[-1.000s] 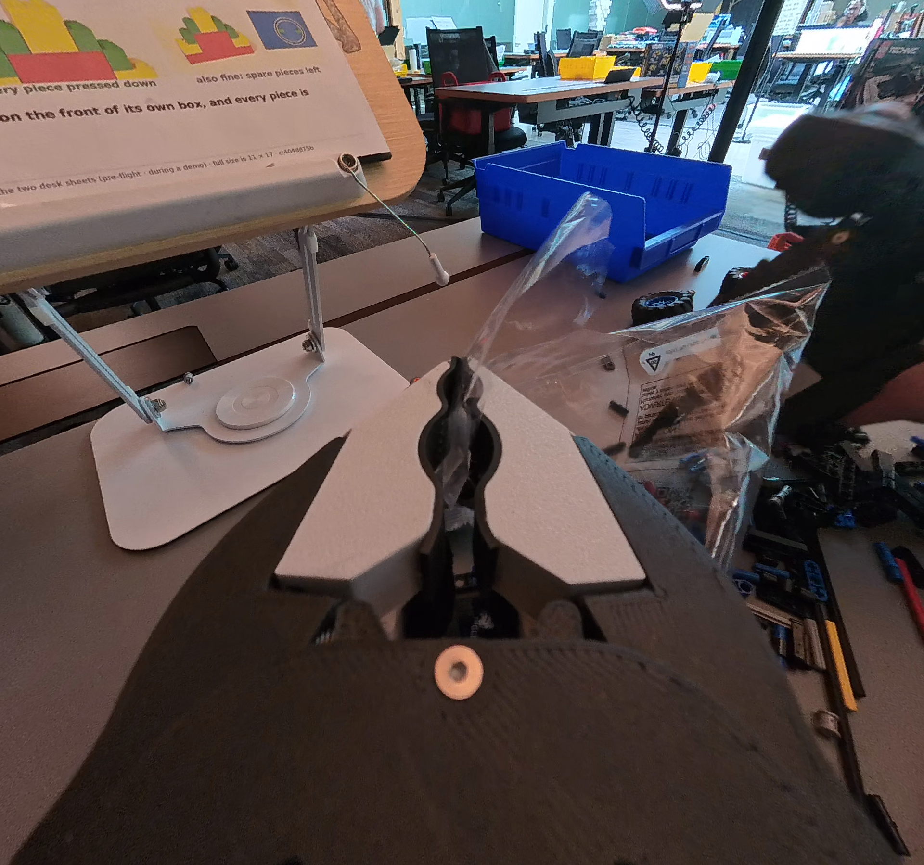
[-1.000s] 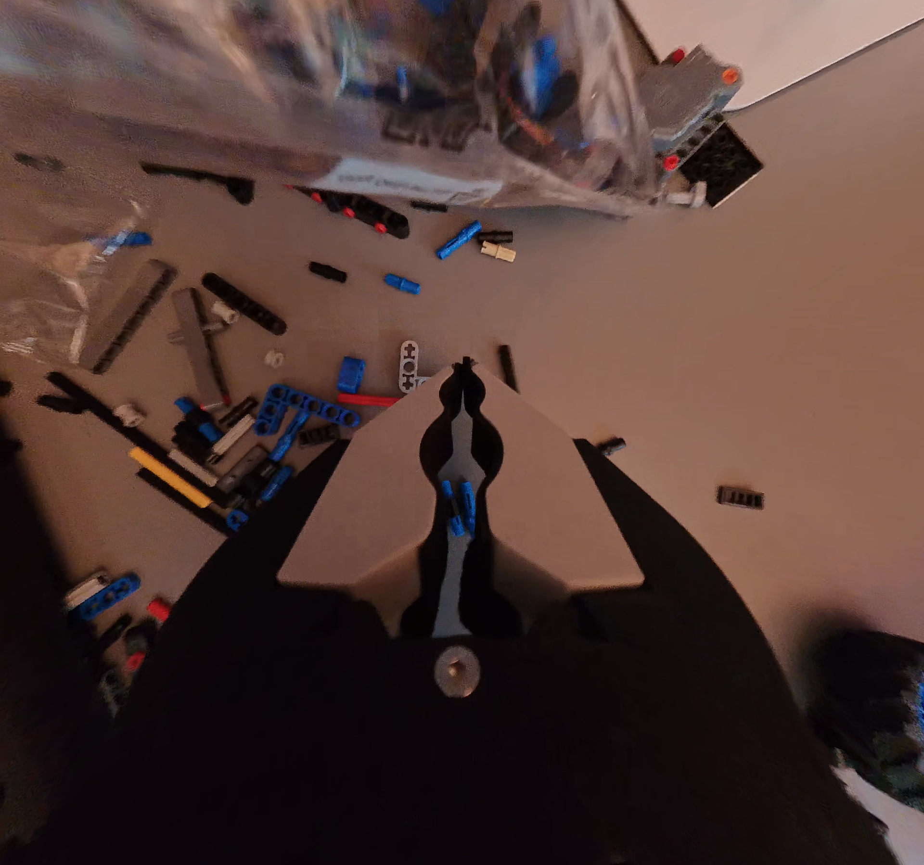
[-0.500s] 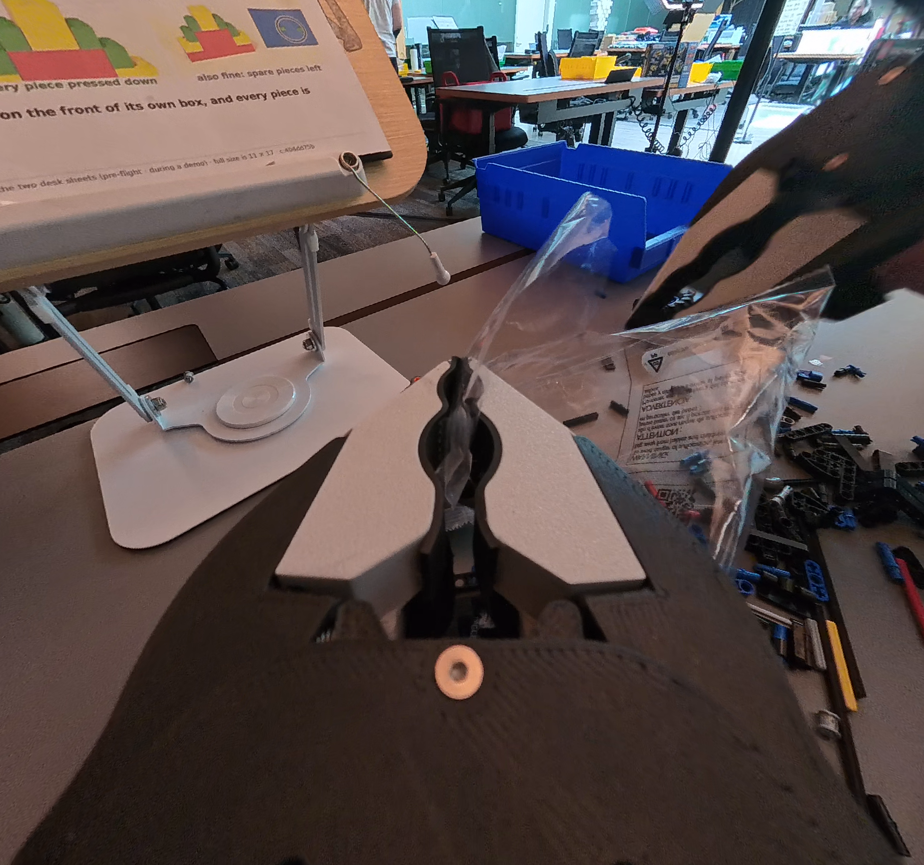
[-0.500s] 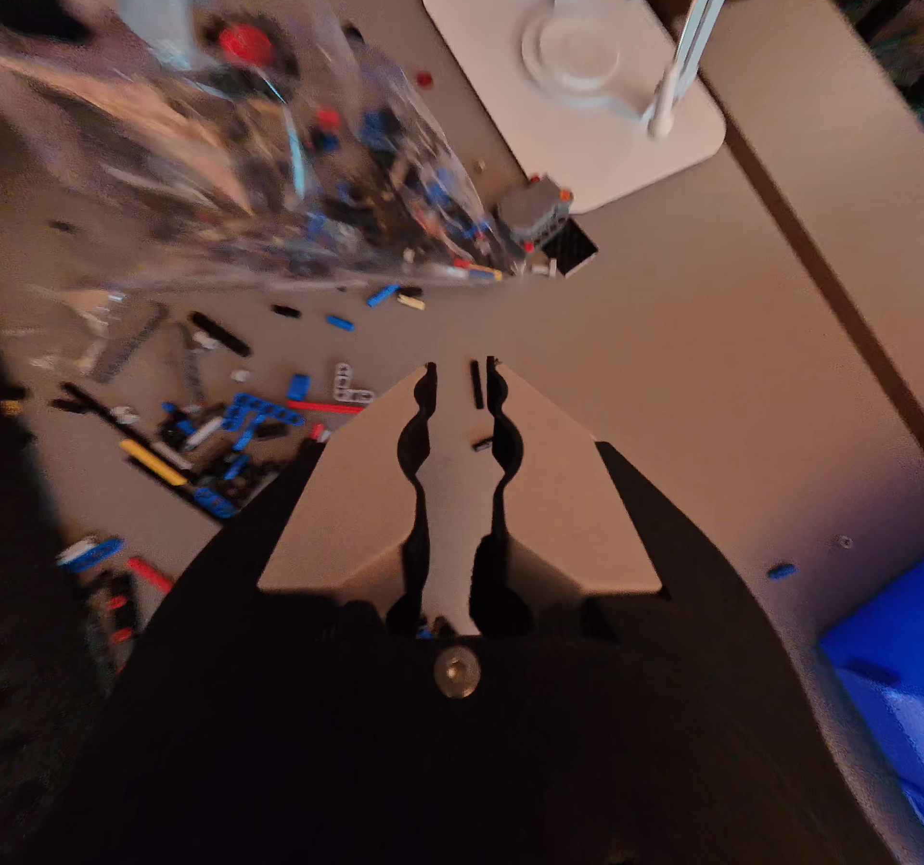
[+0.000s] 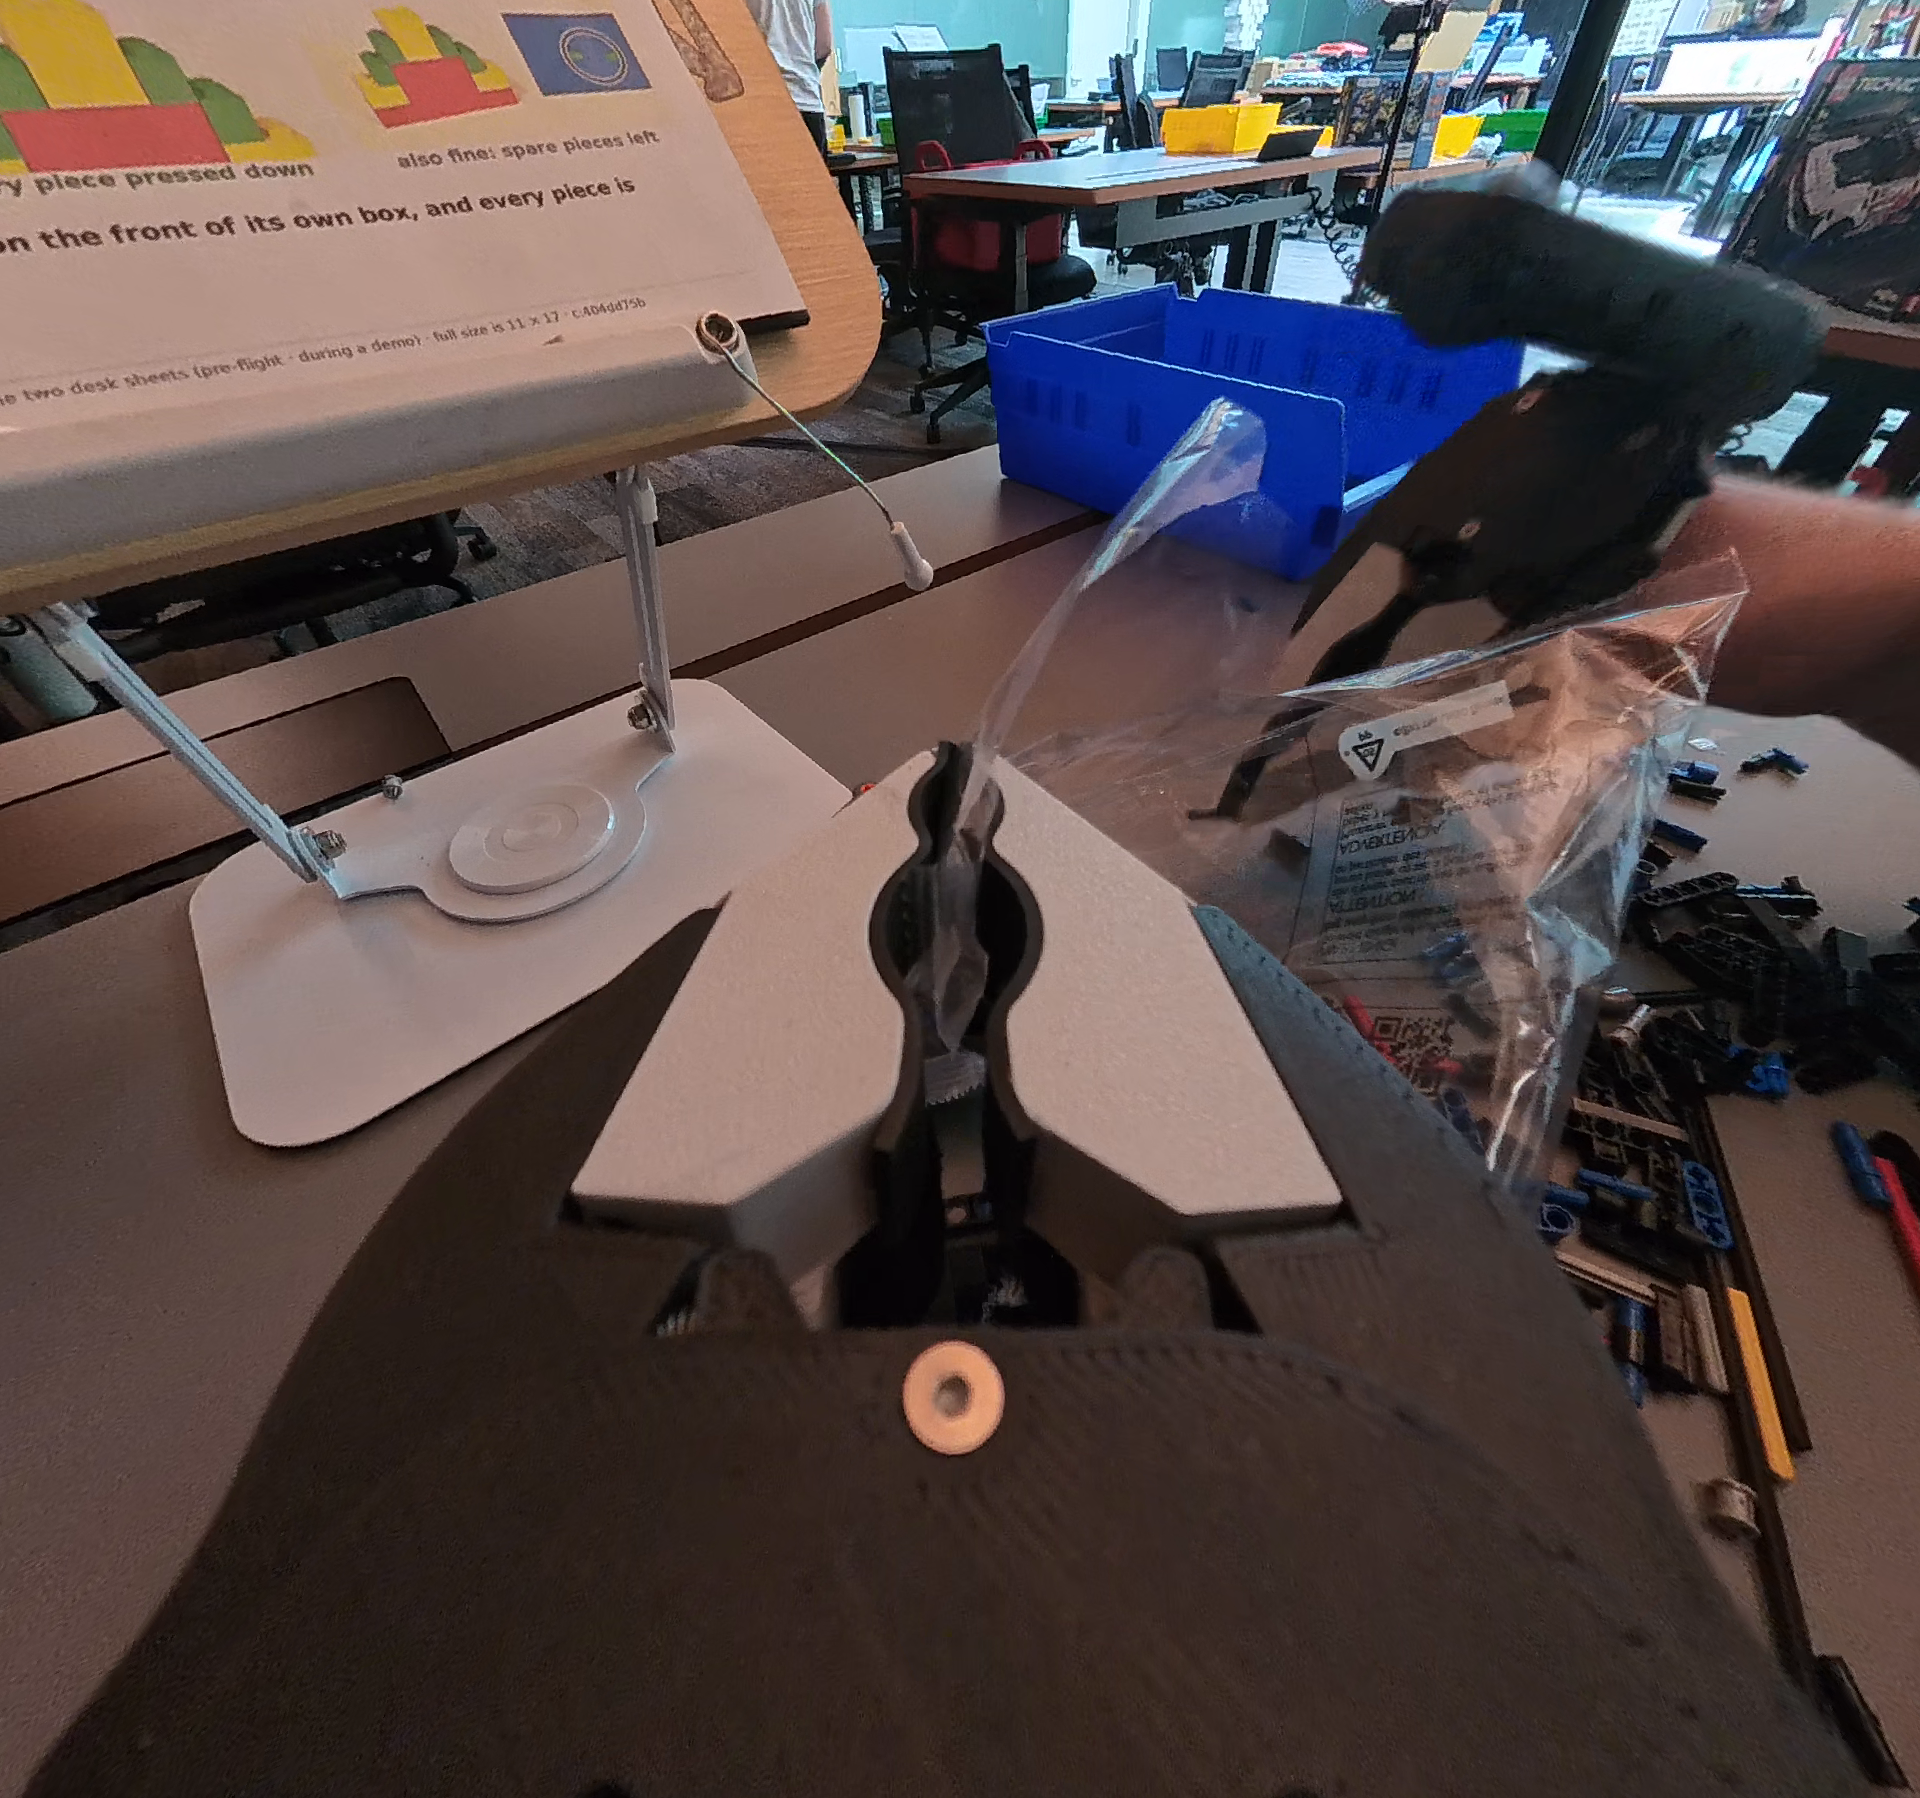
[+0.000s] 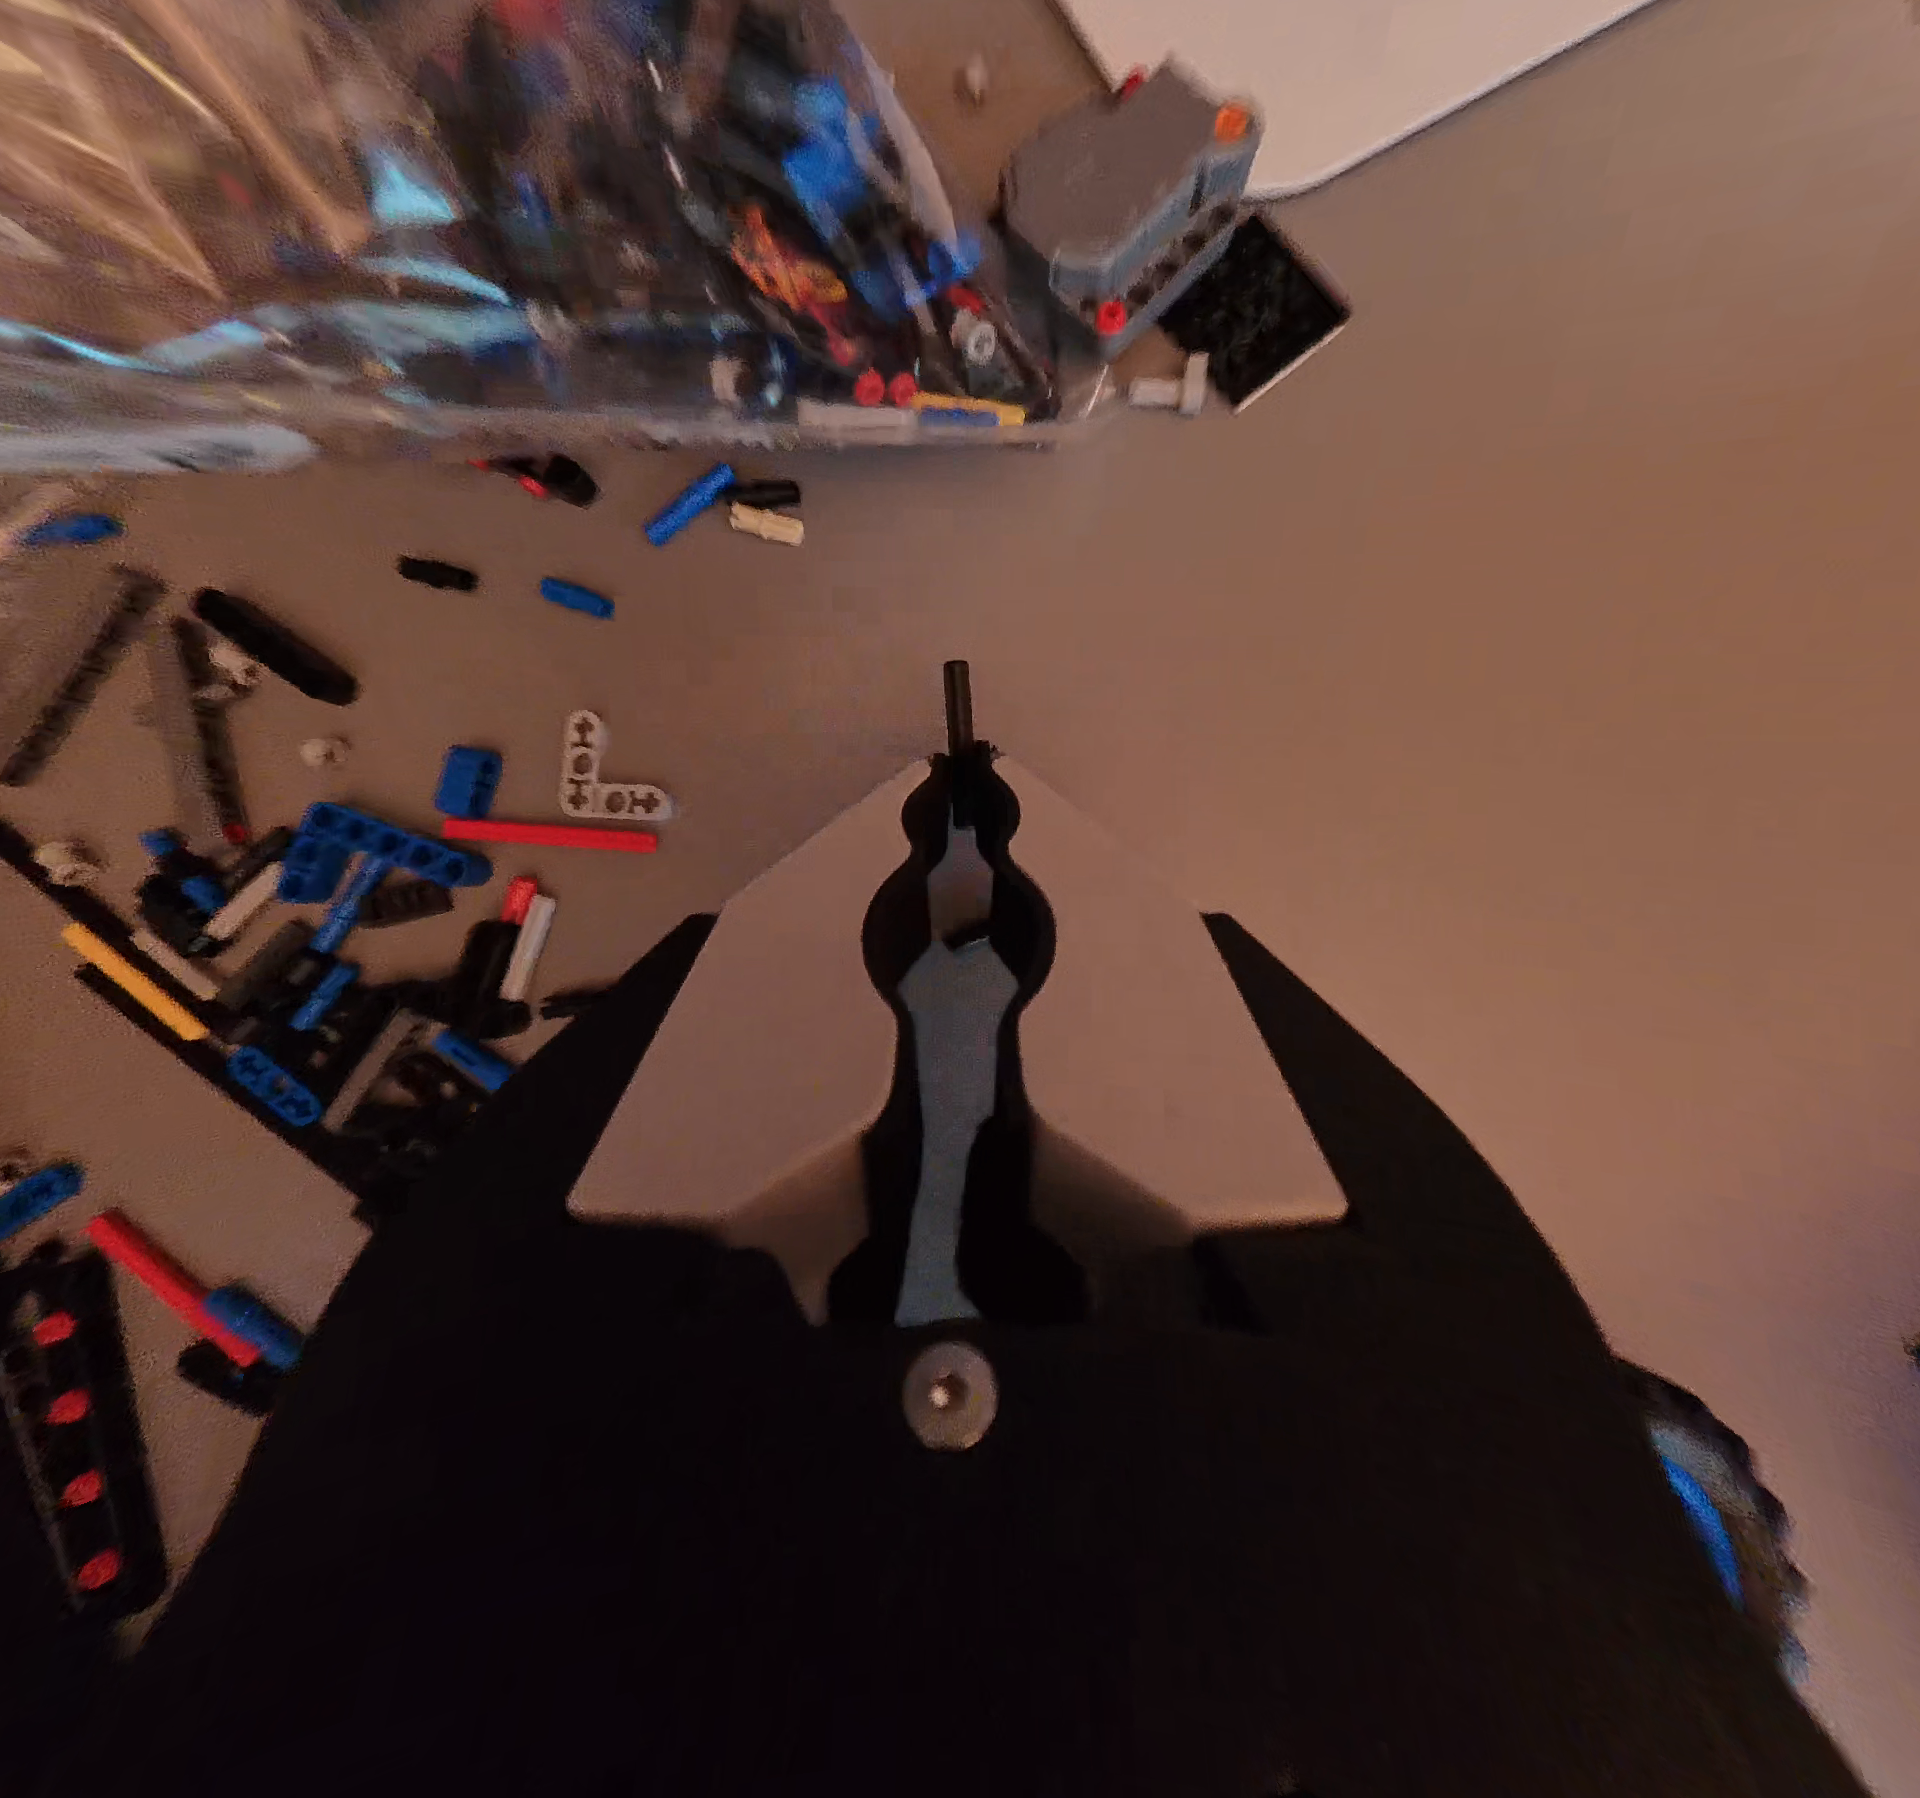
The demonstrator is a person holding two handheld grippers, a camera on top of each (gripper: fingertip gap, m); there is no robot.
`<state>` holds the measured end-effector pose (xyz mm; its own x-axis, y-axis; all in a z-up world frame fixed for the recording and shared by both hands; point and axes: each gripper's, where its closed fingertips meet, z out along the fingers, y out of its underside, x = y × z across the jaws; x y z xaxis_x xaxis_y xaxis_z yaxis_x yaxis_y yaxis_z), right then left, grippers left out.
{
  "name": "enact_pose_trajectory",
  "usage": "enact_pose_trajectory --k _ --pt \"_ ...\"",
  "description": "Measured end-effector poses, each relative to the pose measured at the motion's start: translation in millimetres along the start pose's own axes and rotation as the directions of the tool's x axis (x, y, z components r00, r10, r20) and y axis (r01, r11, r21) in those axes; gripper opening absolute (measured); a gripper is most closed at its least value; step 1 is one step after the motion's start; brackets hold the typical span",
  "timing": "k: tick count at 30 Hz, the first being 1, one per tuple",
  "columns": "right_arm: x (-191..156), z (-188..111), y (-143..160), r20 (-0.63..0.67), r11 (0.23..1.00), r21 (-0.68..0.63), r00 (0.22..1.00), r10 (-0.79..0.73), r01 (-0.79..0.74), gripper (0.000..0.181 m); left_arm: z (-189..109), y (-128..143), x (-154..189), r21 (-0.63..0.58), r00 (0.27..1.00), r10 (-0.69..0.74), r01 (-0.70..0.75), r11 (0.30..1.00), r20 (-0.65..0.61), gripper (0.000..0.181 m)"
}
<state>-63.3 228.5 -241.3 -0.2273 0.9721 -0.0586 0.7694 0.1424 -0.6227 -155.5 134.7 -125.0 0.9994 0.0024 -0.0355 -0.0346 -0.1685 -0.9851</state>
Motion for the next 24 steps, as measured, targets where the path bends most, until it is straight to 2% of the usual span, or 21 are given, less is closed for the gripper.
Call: enact_pose_trajectory --k 4,7,9,11,14,17,19,21,24 --pt "-9.0 -63.7 -48.2 -0.095 0.979 0.193 0.994 -0.049 0.067 0.001 0.0 -0.1 0.2 0.000 1.000 0.001 -0.001 1.000 0.000 0.000" --pt "-51.2 -116.7 -103.1 -0.079 0.902 0.392 0.984 -0.160 0.179 0.001 1.0 0.3 0.9 -0.002 1.000 0.003 -0.003 1.000 -0.003 0.000" --pt "-87.2 -128.1 -126.4 -0.041 0.865 0.432 0.964 -0.263 0.255 0.002 1.0 0.6 0.9 -0.003 1.000 0.004 -0.004 1.000 -0.002 0.000" --pt "-102.1 -115.0 -133.1 -0.054 0.874 0.363 0.943 -0.328 0.324 0.003 0.3 0.9 0.0 -0.003 1.000 0.002 -0.002 1.000 0.001 0.000" --pt "-96.4 -91.3 -131.9 -0.093 0.895 0.274 0.936 -0.340 0.352 0.021 -1.1 1.7 -1.9 -0.003 1.000 -0.003 0.003 1.000 0.007 0.000" --pt "-85.3 -107.1 -137.0 -0.108 0.874 0.391 0.957 -0.269 0.290 0.020 -1.4 1.5 -2.3 -0.002 1.000 -0.004 0.004 1.000 0.007 0.000" --pt "-60.5 -123.7 -133.9 -0.146 0.856 0.464 0.973 -0.179 0.227 0.016 -0.2 1.1 -1.4 -0.003 1.000 -0.002 0.002 1.000 0.004 0.000" --pt "-23.9 -119.9 -110.2 -0.186 0.893 0.417 0.978 -0.096 0.167 0.014 0.5 1.3 -0.3 -0.005 1.000 0.002 -0.002 1.000 0.001 0.000" --pt "18.6 -77.6 -44.4 -0.161 0.982 0.187 0.987 0.024 0.006 0.024 0.2 1.1 -0.3 -0.005 1.000 0.003 -0.003 1.000 0.002 0.000"
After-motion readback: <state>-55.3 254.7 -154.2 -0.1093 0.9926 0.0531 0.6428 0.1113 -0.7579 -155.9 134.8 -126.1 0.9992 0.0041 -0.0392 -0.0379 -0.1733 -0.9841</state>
